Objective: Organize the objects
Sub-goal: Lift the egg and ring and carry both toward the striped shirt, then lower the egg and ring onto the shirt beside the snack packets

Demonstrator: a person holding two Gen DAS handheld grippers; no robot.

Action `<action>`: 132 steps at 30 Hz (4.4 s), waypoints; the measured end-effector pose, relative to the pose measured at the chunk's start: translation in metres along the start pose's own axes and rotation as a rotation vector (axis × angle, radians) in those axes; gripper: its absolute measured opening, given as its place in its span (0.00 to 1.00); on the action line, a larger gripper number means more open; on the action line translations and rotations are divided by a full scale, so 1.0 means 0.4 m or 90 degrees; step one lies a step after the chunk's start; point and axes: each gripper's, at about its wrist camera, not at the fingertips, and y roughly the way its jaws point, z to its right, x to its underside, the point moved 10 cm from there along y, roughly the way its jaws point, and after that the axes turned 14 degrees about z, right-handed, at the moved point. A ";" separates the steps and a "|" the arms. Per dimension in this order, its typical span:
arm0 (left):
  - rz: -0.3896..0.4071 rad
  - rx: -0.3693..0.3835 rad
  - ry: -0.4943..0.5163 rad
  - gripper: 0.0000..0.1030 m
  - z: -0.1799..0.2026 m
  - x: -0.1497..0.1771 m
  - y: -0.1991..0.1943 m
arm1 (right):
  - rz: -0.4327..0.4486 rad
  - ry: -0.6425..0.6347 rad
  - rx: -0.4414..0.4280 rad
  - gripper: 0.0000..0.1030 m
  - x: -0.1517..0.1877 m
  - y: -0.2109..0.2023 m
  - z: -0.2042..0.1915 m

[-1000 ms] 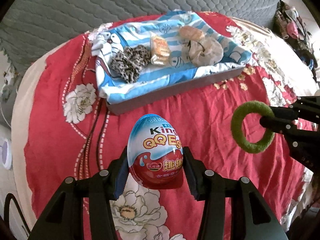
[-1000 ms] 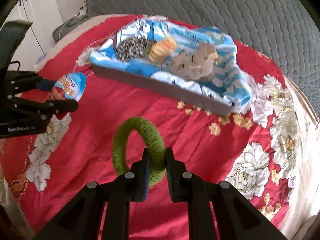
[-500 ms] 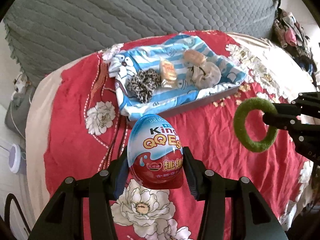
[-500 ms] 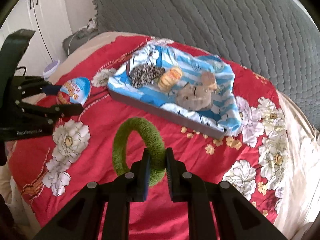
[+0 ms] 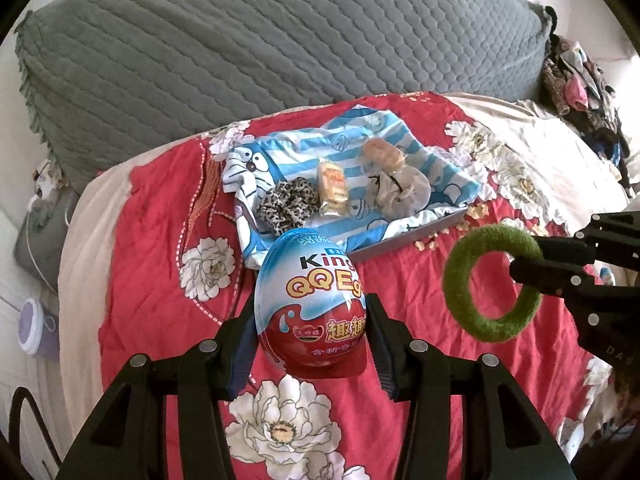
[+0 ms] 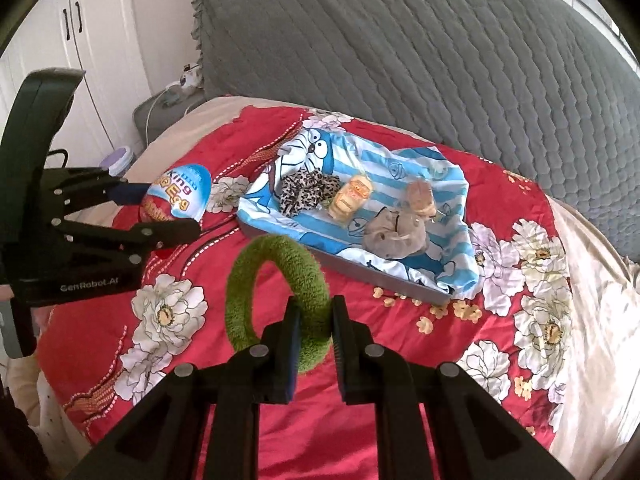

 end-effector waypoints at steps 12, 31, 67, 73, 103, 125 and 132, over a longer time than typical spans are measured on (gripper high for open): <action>0.028 -0.047 -0.032 0.50 -0.032 -0.039 -0.012 | 0.030 0.008 0.029 0.15 -0.041 -0.009 0.012; 0.090 -0.055 -0.086 0.50 -0.041 -0.173 -0.053 | 0.098 0.036 0.066 0.15 -0.152 -0.044 0.052; 0.128 -0.113 -0.105 0.50 -0.069 -0.319 0.287 | 0.139 0.079 0.159 0.15 -0.305 0.187 0.294; 0.111 -0.109 -0.088 0.50 -0.046 -0.286 0.354 | 0.114 0.083 0.159 0.15 -0.272 0.252 0.313; 0.041 -0.125 -0.083 0.50 -0.071 -0.152 0.529 | -0.015 0.082 0.171 0.15 -0.128 0.543 0.306; 0.013 -0.149 -0.094 0.59 -0.089 -0.108 0.547 | -0.044 0.082 0.197 0.49 -0.089 0.549 0.326; 0.022 -0.156 -0.091 0.66 -0.089 -0.122 0.532 | -0.041 0.083 0.207 0.62 -0.092 0.533 0.335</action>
